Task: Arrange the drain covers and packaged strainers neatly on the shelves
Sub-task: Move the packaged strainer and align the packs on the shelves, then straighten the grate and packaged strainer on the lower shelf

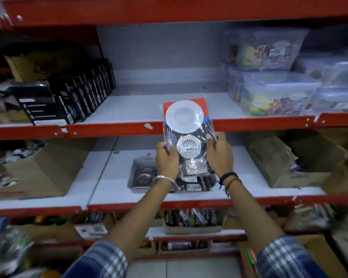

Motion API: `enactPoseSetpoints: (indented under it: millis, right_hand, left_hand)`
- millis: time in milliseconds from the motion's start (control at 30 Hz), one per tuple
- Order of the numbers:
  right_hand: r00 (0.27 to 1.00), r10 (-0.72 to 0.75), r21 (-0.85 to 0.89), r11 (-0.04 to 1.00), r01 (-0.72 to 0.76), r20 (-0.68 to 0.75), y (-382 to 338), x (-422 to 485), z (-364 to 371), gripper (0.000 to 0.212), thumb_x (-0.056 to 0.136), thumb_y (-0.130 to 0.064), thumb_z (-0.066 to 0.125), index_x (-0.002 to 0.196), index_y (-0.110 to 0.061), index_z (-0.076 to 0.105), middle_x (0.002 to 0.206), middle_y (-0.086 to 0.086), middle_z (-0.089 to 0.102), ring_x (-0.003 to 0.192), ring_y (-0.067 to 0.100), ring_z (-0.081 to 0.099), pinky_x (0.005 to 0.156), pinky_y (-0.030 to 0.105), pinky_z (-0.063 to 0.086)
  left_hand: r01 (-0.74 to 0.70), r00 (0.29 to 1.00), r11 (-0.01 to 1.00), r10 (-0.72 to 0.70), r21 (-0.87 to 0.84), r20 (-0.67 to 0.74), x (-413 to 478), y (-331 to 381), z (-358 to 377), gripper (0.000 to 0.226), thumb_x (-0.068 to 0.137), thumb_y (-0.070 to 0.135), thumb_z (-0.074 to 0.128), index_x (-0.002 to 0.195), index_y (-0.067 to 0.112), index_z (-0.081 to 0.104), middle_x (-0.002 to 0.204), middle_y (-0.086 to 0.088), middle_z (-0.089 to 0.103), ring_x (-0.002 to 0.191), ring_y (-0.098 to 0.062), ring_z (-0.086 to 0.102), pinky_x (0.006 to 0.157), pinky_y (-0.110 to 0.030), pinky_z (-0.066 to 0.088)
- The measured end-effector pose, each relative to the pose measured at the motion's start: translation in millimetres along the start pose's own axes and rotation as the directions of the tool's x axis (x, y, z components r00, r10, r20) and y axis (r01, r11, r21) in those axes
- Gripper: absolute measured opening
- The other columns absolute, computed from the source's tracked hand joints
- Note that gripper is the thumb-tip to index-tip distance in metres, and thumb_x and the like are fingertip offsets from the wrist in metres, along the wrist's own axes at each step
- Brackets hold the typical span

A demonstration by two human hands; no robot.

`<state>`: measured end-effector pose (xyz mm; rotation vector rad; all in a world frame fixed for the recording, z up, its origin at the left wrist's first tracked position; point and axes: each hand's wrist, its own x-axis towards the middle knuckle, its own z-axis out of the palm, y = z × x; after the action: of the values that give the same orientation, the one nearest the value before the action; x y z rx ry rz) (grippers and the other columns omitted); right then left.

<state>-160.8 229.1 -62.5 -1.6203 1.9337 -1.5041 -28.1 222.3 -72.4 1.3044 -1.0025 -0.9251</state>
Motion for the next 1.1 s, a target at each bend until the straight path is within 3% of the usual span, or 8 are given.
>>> enactPoseSetpoints:
  millis: [200,367,467,600,700,833,967,1100]
  right_hand:
    - [1.0,0.025,-0.004,1.0,-0.025,0.014,49.7,-81.9,20.4,0.041,0.092,-0.042,0.035,0.109,-0.007,0.049,0.074,0.004,0.061,0.069,0.031,0.062,0.053,0.029,0.039]
    - [0.986,0.138,-0.145,0.982,-0.124,0.093,88.6,-97.9,39.1,0.034,0.097,-0.035,0.041,0.112,-0.006,0.049,0.083,0.018,0.07,0.077,0.038,0.065,0.061,0.039,0.049]
    - [0.952,0.276,-0.223,0.944,-0.242,0.134,100.0,-79.0,50.3,0.031,0.097,-0.03,0.043,0.115,-0.007,0.051,0.096,0.021,0.069,0.088,0.039,0.064,0.07,0.04,0.049]
    - [0.906,0.359,-0.235,0.922,-0.307,0.224,110.8,-31.4,66.0,0.03,0.093,-0.022,0.047,0.116,-0.004,0.052,0.115,0.021,0.064,0.102,0.039,0.06,0.081,0.043,0.05]
    - [0.853,0.396,-0.261,0.911,-0.319,0.341,122.8,-2.4,80.2,0.038,0.093,-0.023,0.048,0.123,-0.001,0.049,0.127,0.022,0.054,0.109,0.04,0.057,0.092,0.047,0.049]
    - [0.744,0.513,-0.546,0.803,-0.239,0.428,139.0,6.7,87.4,0.051,0.093,-0.034,0.048,0.131,0.0,0.043,0.132,0.022,0.044,0.117,0.042,0.05,0.102,0.047,0.04]
    - [0.922,0.283,-0.524,0.845,-0.109,0.265,124.6,13.9,90.6,0.042,0.09,-0.031,0.052,0.121,-0.002,0.05,0.122,0.021,0.048,0.114,0.041,0.048,0.097,0.048,0.037]
    - [0.909,0.032,-0.346,0.93,0.126,0.416,89.0,25.0,114.3,0.039,0.088,-0.025,0.054,0.122,-0.007,0.053,0.125,0.018,0.052,0.119,0.037,0.047,0.099,0.045,0.036]
  left_hand:
    - [-0.054,0.999,0.992,0.052,0.112,0.016,-62.7,-58.4,-31.4,0.023,0.088,-0.002,0.044,0.077,0.016,0.035,0.064,-0.002,0.039,0.055,-0.013,0.034,0.049,-0.021,0.032]
    - [0.219,0.975,0.965,-0.213,0.146,-0.06,-59.8,-105.7,-24.7,0.012,0.088,0.003,0.049,0.093,0.011,0.041,0.061,0.0,0.045,0.055,-0.018,0.043,0.062,-0.034,0.041]
    - [0.283,0.959,0.945,-0.28,0.163,-0.037,-36.4,-114.3,-12.5,0.024,0.086,0.004,0.054,0.106,0.012,0.043,0.074,-0.003,0.058,0.067,-0.023,0.057,0.068,-0.036,0.05]
    - [0.15,0.984,0.929,-0.174,0.337,0.042,15.3,-127.8,10.7,0.028,0.082,-0.002,0.052,0.109,0.006,0.05,0.105,-0.017,0.063,0.086,-0.033,0.063,0.073,-0.04,0.055]
    - [0.069,0.974,0.789,-0.187,0.611,0.131,46.0,-142.7,20.6,0.035,0.083,0.002,0.05,0.117,0.007,0.056,0.119,-0.023,0.057,0.109,-0.042,0.056,0.092,-0.045,0.049]
    - [-0.044,0.934,0.54,-0.276,0.841,0.226,57.9,-156.0,19.1,0.034,0.085,0.017,0.055,0.118,0.017,0.06,0.139,-0.011,0.043,0.131,-0.034,0.035,0.11,-0.042,0.029]
    - [-0.12,0.97,0.527,-0.119,0.841,0.213,67.7,-154.1,-9.1,0.028,0.087,0.018,0.052,0.114,0.018,0.063,0.134,-0.007,0.045,0.127,-0.034,0.038,0.105,-0.045,0.032]
    - [-0.18,0.974,0.354,-0.067,0.918,0.217,100.8,-151.8,-62.3,0.037,0.089,0.015,0.049,0.124,0.016,0.058,0.134,-0.016,0.049,0.12,-0.037,0.043,0.098,-0.043,0.039]
